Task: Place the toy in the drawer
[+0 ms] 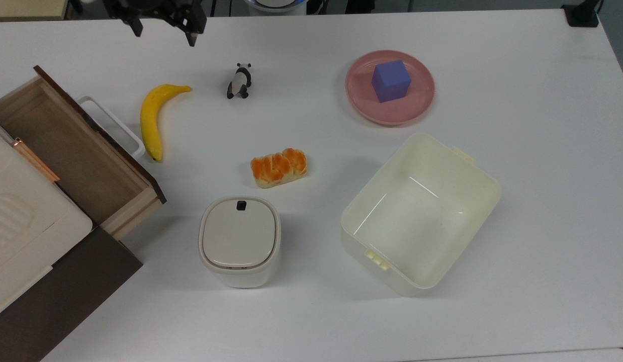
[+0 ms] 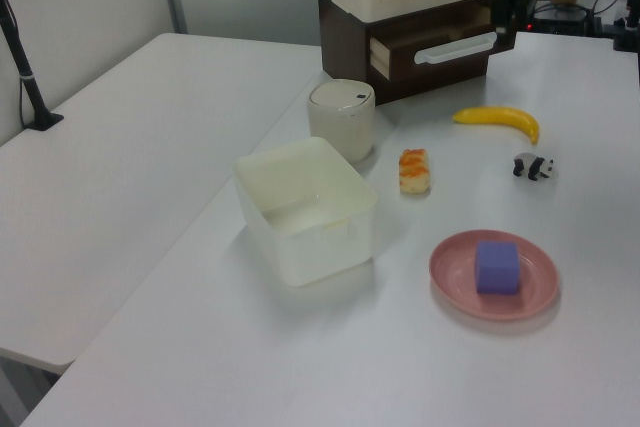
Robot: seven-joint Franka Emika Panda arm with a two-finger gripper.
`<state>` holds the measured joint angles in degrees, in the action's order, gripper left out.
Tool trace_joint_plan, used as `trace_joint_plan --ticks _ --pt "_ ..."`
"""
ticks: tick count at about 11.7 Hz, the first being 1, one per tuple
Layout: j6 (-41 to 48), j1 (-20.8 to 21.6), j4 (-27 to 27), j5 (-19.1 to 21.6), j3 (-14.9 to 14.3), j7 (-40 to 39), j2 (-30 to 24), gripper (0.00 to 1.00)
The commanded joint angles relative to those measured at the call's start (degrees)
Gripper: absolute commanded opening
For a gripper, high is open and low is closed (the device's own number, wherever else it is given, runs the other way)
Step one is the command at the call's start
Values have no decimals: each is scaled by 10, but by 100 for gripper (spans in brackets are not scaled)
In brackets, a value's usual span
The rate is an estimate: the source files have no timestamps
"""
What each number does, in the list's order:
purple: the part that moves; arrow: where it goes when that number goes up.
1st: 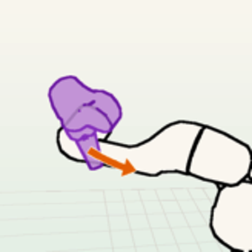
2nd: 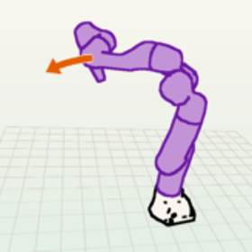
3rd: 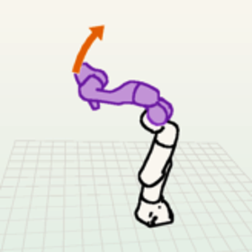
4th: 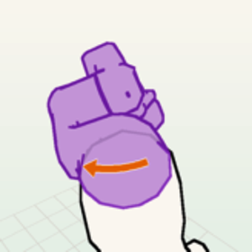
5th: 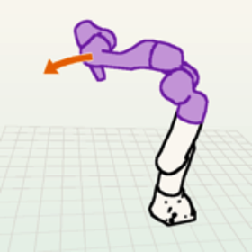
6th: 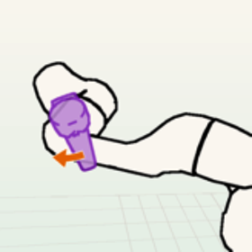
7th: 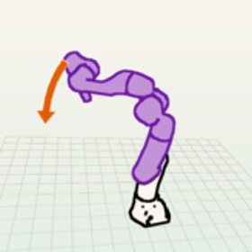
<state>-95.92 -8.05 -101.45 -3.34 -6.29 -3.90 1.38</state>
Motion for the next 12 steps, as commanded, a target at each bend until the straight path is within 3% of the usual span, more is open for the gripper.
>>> trace_joint_plan --ticks 1,5,10,12 --pt "-10 -7 -94 15 0 -2 -15 100" --pt "-51 -1 -184 35 1 1 -3 100" --pt "-76 17 -187 105 6 2 45 99" --pt "-103 33 -187 104 6 16 70 80"
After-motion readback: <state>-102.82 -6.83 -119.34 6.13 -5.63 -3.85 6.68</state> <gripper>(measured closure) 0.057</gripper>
